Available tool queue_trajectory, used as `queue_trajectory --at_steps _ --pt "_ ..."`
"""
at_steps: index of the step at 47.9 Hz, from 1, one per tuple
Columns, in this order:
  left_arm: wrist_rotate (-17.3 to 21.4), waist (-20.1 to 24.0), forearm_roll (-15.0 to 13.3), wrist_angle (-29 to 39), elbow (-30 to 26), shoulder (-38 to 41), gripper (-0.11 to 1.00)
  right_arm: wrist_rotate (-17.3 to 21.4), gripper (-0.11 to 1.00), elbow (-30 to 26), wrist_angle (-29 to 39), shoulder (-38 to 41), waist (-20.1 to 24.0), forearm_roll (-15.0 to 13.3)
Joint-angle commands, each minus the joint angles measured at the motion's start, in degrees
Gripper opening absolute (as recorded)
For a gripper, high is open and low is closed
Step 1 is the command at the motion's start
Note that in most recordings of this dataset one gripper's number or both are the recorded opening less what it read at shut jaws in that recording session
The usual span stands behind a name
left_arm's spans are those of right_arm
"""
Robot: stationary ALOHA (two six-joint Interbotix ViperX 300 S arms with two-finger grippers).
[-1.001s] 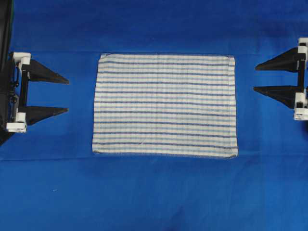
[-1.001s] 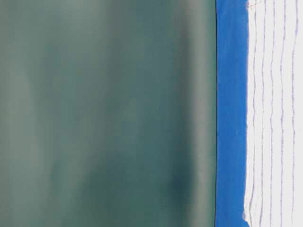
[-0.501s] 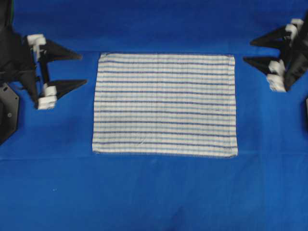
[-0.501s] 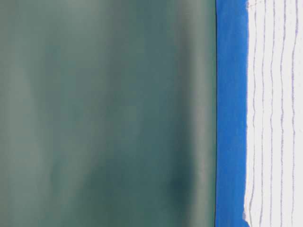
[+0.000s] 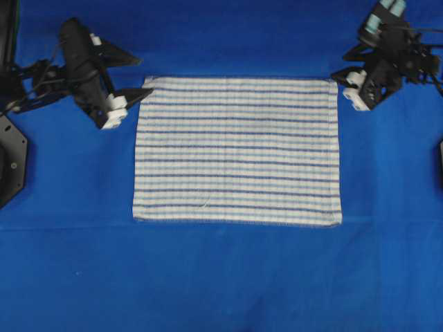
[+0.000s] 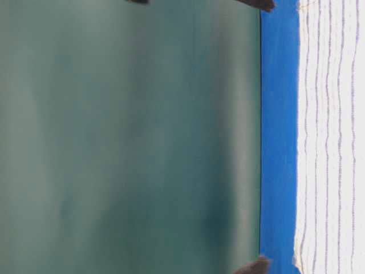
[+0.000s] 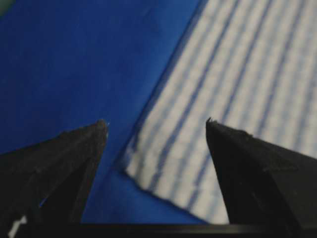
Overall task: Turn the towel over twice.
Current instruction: 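Move both grippers in and pinch the towel's far corners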
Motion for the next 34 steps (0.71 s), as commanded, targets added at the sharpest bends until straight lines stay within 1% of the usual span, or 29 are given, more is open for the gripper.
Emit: queue_trajectory --at_steps 1,9,16,22,24,26,27,31,32,34 --pt "0.1 0.9 0.0 -2.7 -1.4 3.4 0.76 -0.1 0.65 -2.1 -0.9 2.9 -0.4 -0.6" --pt "0.1 1.1 0.0 -5.4 -2.7 9.8 0.76 -0.2 0.65 -3.2 -1.5 7.0 -0.6 -1.0" --pt "0.1 1.3 0.0 -5.4 -3.4 11.6 0.75 -0.2 0.65 -2.7 -1.5 7.9 -0.5 -1.0" --pt "0.1 2.1 0.0 -4.7 -3.5 11.7 0.70 -0.2 0.64 -2.3 -1.5 7.8 -0.5 -1.0" --pt "0.1 2.4 0.0 -4.0 -3.6 11.7 0.65 -0.2 0.63 -2.0 -1.5 7.8 -0.5 -1.0" --pt "0.1 2.4 0.0 -3.3 -3.6 11.7 0.55 -0.3 0.58 -1.9 -1.5 7.8 -0.4 -1.0" --pt "0.1 2.4 0.0 -3.0 -3.7 11.8 0.49 -0.3 0.54 -1.9 -1.5 7.8 -0.3 -1.0" --pt "0.1 2.3 0.0 -1.1 -3.9 11.8 0.27 -0.4 0.34 -1.9 -1.5 7.8 0.1 -1.0" --pt "0.1 2.3 0.0 -0.7 -4.0 11.8 0.22 -0.4 0.26 -1.9 -1.5 7.8 0.1 -1.0" --pt "0.2 2.3 0.0 0.5 -4.0 11.8 0.13 -0.4 0.14 -1.9 -1.6 7.8 0.1 -1.0"
